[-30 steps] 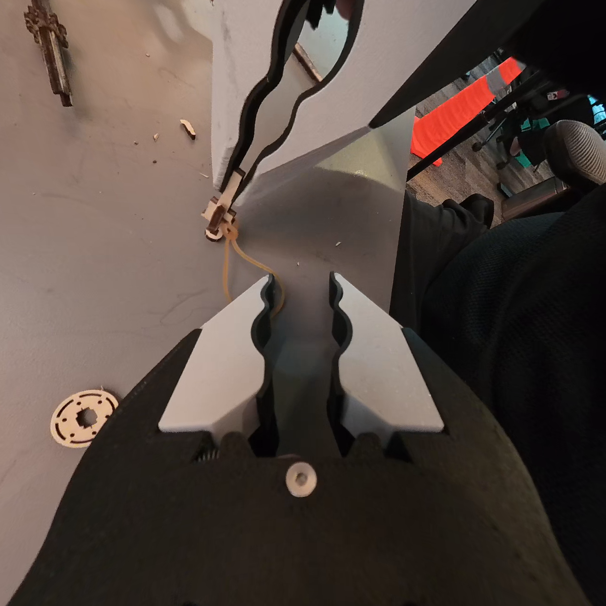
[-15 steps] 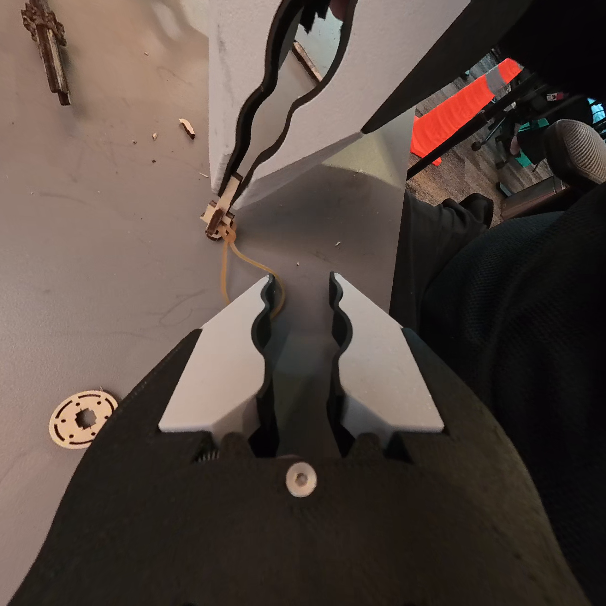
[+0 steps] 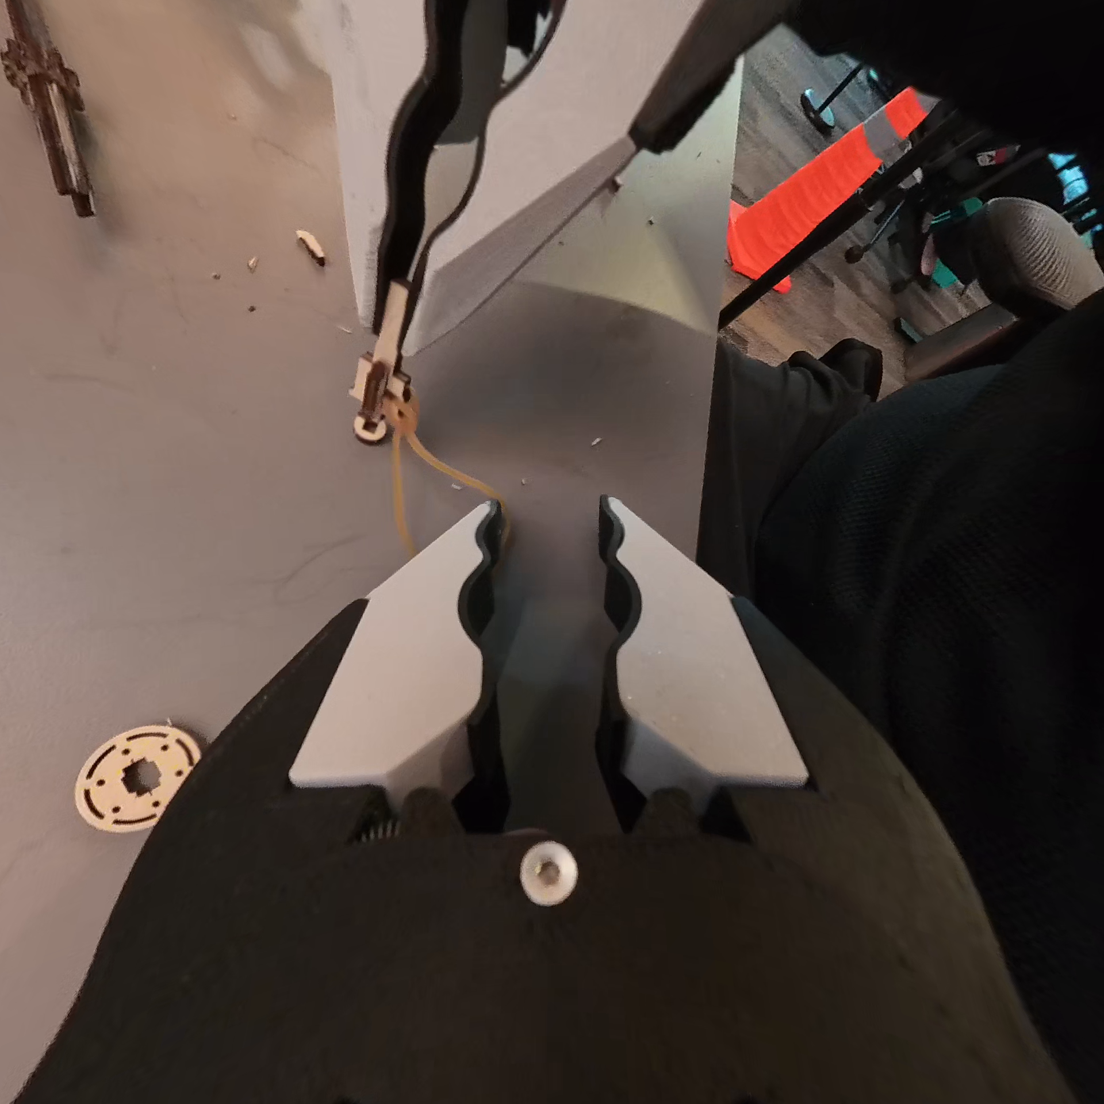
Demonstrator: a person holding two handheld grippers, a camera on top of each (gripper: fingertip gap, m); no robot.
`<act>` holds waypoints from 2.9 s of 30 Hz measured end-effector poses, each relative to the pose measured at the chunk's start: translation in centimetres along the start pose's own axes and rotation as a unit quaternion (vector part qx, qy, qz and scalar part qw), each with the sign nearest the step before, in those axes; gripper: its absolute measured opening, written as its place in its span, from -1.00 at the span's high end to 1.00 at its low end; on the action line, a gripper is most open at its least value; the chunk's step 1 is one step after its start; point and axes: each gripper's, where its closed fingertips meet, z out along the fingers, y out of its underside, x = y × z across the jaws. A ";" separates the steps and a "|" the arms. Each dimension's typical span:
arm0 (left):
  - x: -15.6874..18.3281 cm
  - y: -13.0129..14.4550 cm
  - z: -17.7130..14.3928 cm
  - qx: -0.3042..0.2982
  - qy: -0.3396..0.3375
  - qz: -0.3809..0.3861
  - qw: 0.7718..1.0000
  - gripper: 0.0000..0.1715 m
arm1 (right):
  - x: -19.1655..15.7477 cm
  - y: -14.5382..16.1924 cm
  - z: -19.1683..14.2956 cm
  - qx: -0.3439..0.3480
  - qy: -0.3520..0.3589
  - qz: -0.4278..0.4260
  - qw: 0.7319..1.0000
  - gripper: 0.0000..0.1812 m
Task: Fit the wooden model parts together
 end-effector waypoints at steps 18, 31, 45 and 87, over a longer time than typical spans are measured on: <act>4.0 1.7 1.5 -0.074 0.020 0.137 0.988 0.44 | 0.0 0.5 -0.9 0.193 -0.043 0.282 0.939 0.98; 3.4 2.0 1.8 -0.097 0.004 0.183 0.978 0.40 | 0.8 1.5 0.6 0.176 0.052 0.328 0.927 0.98; 3.4 1.1 3.0 -0.088 -0.004 0.184 0.979 0.39 | 1.0 0.3 1.3 -0.035 -0.036 -0.016 0.999 0.98; 3.1 -0.7 5.1 -0.049 -0.065 0.203 0.976 0.36 | -0.3 -0.6 0.9 -0.070 0.015 -0.364 0.929 0.98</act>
